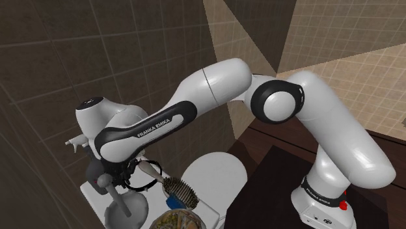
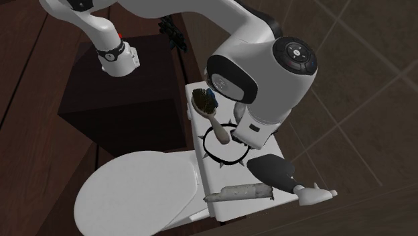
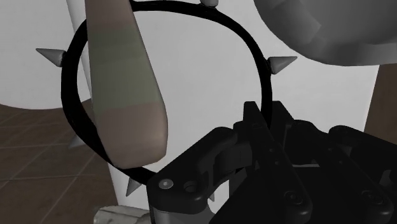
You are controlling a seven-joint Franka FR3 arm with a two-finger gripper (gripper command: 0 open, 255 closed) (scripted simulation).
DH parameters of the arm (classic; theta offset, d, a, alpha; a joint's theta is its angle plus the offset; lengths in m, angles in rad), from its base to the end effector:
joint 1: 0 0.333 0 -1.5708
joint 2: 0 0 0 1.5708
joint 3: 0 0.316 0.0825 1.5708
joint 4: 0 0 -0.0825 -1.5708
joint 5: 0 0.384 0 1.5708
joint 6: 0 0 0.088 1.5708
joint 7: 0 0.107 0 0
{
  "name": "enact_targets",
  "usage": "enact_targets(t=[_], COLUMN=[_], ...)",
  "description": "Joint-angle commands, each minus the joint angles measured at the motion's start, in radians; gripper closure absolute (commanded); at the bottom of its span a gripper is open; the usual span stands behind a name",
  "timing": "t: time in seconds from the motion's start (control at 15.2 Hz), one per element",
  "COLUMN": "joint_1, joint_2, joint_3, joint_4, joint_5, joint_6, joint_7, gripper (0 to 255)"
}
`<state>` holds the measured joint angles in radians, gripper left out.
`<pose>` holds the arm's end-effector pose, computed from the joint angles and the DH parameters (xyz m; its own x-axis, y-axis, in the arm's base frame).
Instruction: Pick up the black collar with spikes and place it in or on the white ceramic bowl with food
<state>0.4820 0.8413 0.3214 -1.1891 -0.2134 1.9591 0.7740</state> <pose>0.5788 0.4823 0.2916 0.9984 0.0164 -0.0536 0.0160 -0.9998 -0.0083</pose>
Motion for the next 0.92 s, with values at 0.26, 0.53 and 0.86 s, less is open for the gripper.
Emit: enact_targets(t=[0.26, 0.53, 0.86], joint_1=[-0.001, 0.0, 0.005], joint_2=[-0.034, -0.049, -0.062], joint_3=[0.006, 0.01, 0.013], joint_4=[0.025, 0.054, 0.1], joint_5=[0.008, 0.013, 0.017], joint_6=[-0.057, -0.101, -0.159], joint_7=[-0.003, -0.006, -0.009], gripper=[255, 255, 255])
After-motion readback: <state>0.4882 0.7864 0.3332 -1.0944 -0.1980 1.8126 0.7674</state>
